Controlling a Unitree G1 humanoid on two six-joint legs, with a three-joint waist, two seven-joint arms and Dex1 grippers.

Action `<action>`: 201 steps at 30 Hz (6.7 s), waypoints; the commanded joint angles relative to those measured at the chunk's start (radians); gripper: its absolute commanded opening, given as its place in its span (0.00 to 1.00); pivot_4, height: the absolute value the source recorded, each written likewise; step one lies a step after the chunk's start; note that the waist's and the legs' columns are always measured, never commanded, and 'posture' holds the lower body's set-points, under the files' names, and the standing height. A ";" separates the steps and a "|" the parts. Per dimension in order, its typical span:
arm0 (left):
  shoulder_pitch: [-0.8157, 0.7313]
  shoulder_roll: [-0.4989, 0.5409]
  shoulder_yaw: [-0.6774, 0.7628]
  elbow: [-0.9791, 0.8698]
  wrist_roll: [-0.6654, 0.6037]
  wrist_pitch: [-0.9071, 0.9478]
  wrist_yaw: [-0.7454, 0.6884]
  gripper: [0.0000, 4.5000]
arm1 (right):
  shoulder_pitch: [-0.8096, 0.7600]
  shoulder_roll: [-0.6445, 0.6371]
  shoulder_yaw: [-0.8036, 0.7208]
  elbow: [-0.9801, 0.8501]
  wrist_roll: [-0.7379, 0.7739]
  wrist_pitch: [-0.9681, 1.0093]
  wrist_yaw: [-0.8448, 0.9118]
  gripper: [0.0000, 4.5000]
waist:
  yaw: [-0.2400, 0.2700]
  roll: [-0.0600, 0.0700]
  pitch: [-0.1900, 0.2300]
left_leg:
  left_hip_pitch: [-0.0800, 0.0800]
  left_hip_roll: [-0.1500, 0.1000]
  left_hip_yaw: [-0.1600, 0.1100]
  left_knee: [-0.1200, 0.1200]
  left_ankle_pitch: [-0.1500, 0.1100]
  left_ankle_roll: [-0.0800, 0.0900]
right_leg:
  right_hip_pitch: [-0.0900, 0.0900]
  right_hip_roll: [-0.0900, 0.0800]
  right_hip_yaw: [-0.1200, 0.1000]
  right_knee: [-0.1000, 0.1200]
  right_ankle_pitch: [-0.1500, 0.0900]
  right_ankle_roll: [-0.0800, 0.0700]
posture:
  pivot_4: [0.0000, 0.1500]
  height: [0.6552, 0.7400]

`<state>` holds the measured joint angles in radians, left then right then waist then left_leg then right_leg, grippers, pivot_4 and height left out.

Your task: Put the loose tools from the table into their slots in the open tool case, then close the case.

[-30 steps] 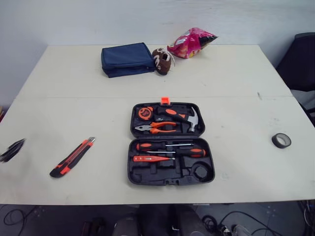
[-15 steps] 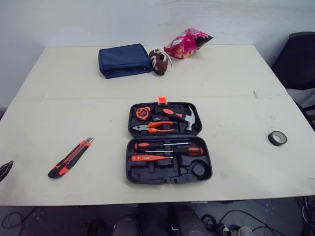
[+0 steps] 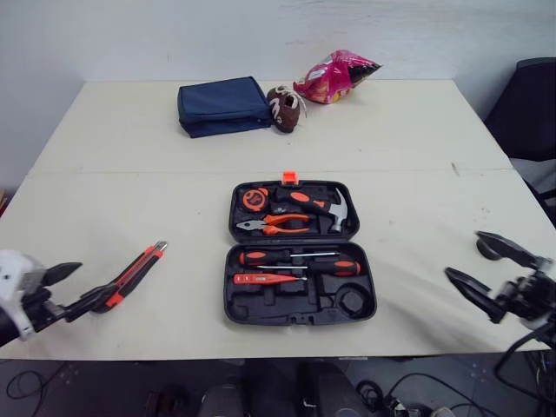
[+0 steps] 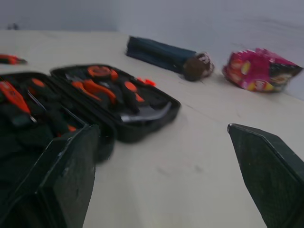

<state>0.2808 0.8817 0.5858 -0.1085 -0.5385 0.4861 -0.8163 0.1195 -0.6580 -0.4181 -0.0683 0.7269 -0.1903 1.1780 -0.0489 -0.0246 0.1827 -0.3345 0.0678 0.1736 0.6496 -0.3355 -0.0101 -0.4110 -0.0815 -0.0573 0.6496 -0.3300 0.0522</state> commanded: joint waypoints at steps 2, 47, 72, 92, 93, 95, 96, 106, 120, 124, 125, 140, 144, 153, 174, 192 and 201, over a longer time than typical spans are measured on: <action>-0.054 0.012 -0.066 -0.090 0.019 0.138 0.090 1.00 | -0.062 0.040 0.111 -0.161 0.000 0.008 0.023 1.00 | 0.004 0.000 0.000 | 0.000 0.000 0.000 0.000 0.000 0.000 | 0.000 0.000 0.000 0.000 0.000 0.000 | 1.00 1.00; -0.420 0.089 -0.500 -0.422 0.024 0.103 -0.197 0.33 | -0.068 -0.070 0.112 -0.052 -0.082 0.022 0.167 1.00 | 0.012 0.000 0.001 | 0.000 0.000 0.002 0.002 0.001 0.001 | 0.000 0.004 0.003 0.002 0.000 0.000 | 1.00 1.00; -0.890 -0.102 -1.182 -0.439 0.376 0.361 -0.147 0.33 | 0.002 -0.068 0.091 -0.108 -0.088 0.035 0.161 1.00 | 0.025 -0.002 0.002 | -0.003 -0.001 -0.001 0.013 0.001 0.003 | 0.001 0.005 0.006 0.004 -0.001 0.004 | 1.00 1.00; -0.849 -0.247 -1.020 -0.457 0.305 0.208 -0.127 0.91 | 0.022 -0.090 0.063 -0.166 -0.071 0.087 0.113 1.00 | 0.051 -0.002 0.001 | -0.004 -0.003 -0.002 0.016 0.001 0.006 | 0.003 0.003 0.006 0.004 0.000 0.007 | 1.00 1.00; -0.846 -0.245 -1.005 -0.452 0.297 0.172 -0.142 0.91 | 0.023 -0.091 0.063 -0.175 -0.069 0.094 0.112 1.00 | 0.049 -0.002 0.001 | -0.004 -0.003 -0.002 0.016 0.001 0.006 | 0.003 0.003 0.006 0.004 0.000 0.007 | 1.00 1.00; -0.824 -0.255 -0.943 -0.436 0.257 0.110 -0.157 0.91 | 0.028 -0.090 0.052 -0.198 -0.061 0.114 0.091 1.00 | 0.045 -0.002 0.001 | -0.003 -0.002 -0.002 0.016 0.001 0.006 | 0.003 0.003 0.006 0.004 0.000 0.007 | 1.00 1.00; -0.810 -0.261 -0.913 -0.427 0.232 0.090 -0.165 0.91 | 0.032 -0.092 0.049 -0.209 -0.057 0.126 0.086 1.00 | 0.044 -0.002 0.001 | -0.003 -0.002 -0.002 0.016 0.001 0.006 | 0.003 0.004 0.006 0.005 0.000 0.007 | 1.00 1.00; -0.656 -0.345 -0.864 -0.365 0.133 0.071 -0.142 0.07 | 0.056 -0.099 0.038 -0.342 -0.048 0.218 -0.001 1.00 | 0.047 -0.002 0.001 | -0.003 -0.002 -0.002 0.015 0.001 0.006 | 0.003 0.003 0.006 0.004 0.000 0.007 | 1.00 1.00; -0.616 -0.329 -1.022 -0.236 0.328 0.098 -0.079 0.01 | -0.001 -0.117 0.041 -0.321 -0.060 0.251 -0.006 1.00 | 0.047 -0.002 0.001 | -0.003 -0.003 -0.002 0.015 0.000 0.006 | 0.003 0.003 0.006 0.003 0.001 0.007 | 1.00 1.00; -0.616 -0.305 -1.076 -0.230 0.352 0.148 -0.092 0.01 | -0.023 -0.110 0.051 -0.308 -0.071 0.241 -0.007 1.00 | 0.047 -0.002 0.001 | -0.003 -0.003 -0.002 0.015 0.000 0.007 | 0.004 0.003 0.006 0.003 0.001 0.007 | 1.00 1.00; -0.612 -0.306 -1.086 -0.231 0.354 0.188 -0.078 0.01 | -0.022 -0.107 0.052 -0.303 -0.074 0.235 -0.001 1.00 | 0.047 -0.002 0.001 | -0.002 -0.003 -0.002 0.015 0.000 0.007 | 0.004 0.003 0.006 0.003 0.001 0.007 | 1.00 1.00; -0.583 -0.326 -0.859 -0.266 0.216 -0.089 -0.120 0.01 | 0.061 -0.040 -0.067 -0.205 -0.129 0.091 -0.046 1.00 | 0.047 0.001 -0.001 | 0.000 -0.002 -0.006 0.014 -0.002 0.009 | 0.012 0.002 0.002 -0.003 0.002 0.008 | 1.00 1.00; -0.563 -0.260 -0.707 -0.263 0.167 -0.120 -0.147 0.06 | 0.126 -0.012 -0.195 -0.175 -0.154 0.041 -0.115 1.00 | 0.047 0.001 -0.001 | 0.000 -0.002 -0.006 0.014 -0.002 0.009 | 0.012 0.002 0.002 -0.003 0.002 0.008 | 1.00 1.00; -0.490 -0.130 -0.290 0.145 0.150 -0.380 -0.161 0.86 | 0.301 0.083 -0.436 0.110 -0.205 -0.171 -0.195 1.00 | 0.040 0.003 0.000 | 0.001 -0.001 -0.004 0.012 -0.006 0.009 | 0.011 0.002 0.000 -0.006 0.001 0.008 | 1.00 1.00; -0.335 -0.140 -0.048 0.198 0.036 -0.443 -0.096 0.99 | 0.358 0.078 -0.499 0.351 -0.167 -0.266 -0.347 1.00 | 0.017 0.001 -0.002 | 0.002 -0.001 0.000 0.000 -0.006 0.001 | 0.003 -0.001 0.002 -0.003 0.000 0.002 | 1.00 1.00; -0.539 -0.263 -0.451 -0.350 -0.229 0.003 -0.046 0.99 | 0.047 -0.513 -0.117 0.424 -0.255 0.388 -0.071 1.00 | 0.019 0.003 -0.002 | -0.001 -0.005 0.003 0.001 0.002 0.006 | 0.003 0.004 0.008 -0.009 0.006 0.011 | 1.00 1.00; -0.546 -0.280 -0.516 -0.369 -0.178 -0.014 -0.058 0.99 | -0.390 -0.463 0.182 0.763 -0.459 0.313 -0.031 1.00 | 0.019 0.004 -0.001 | -0.003 -0.003 0.003 0.005 0.004 0.005 | 0.002 0.006 0.009 -0.009 0.006 0.010 | 1.00 1.00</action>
<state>-0.2591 0.6044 0.0640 -0.4452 -0.7197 0.4900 -0.8741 -0.2433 -1.1103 -0.2350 0.6557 0.2900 0.1315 1.1414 -0.0301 -0.0205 0.1821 -0.3377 0.0650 0.1769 0.6556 -0.3318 -0.0056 -0.4094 -0.0755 -0.0482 0.6420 -0.3242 0.0626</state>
